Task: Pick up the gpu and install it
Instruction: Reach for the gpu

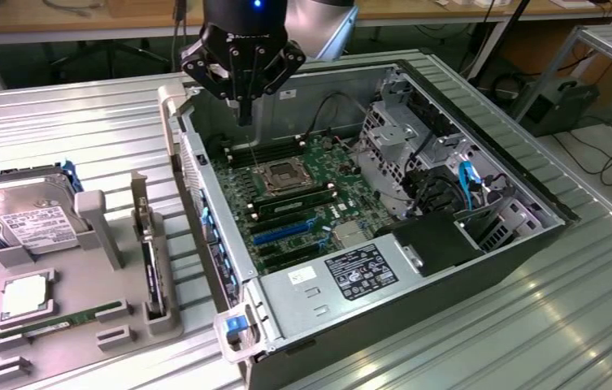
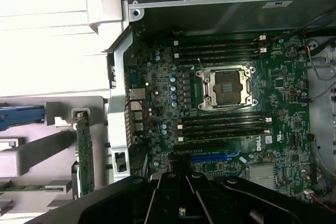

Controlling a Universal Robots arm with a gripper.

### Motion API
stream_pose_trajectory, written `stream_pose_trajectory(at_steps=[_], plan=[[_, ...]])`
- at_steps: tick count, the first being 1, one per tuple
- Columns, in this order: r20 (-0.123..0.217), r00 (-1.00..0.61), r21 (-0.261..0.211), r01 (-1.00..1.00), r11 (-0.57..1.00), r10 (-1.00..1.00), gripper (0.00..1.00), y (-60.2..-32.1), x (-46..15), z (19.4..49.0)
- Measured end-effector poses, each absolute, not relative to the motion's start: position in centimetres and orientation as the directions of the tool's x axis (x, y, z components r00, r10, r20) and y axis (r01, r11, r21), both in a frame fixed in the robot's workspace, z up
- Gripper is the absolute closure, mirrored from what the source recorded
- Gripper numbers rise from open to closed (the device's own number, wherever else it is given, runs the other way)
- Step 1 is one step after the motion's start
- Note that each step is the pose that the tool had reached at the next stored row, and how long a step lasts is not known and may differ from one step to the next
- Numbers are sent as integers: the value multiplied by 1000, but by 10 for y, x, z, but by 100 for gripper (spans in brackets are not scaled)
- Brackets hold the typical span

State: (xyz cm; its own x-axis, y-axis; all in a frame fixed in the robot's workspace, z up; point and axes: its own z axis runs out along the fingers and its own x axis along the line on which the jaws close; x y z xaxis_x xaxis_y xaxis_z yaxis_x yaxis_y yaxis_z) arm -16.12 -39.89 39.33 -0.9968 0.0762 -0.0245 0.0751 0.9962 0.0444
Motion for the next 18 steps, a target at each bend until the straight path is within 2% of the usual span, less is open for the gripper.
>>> stream_pose_trajectory(at_steps=[18], plan=[[-24, -997, 44, 75, 996, 76, 89, -399, -174, 393]])
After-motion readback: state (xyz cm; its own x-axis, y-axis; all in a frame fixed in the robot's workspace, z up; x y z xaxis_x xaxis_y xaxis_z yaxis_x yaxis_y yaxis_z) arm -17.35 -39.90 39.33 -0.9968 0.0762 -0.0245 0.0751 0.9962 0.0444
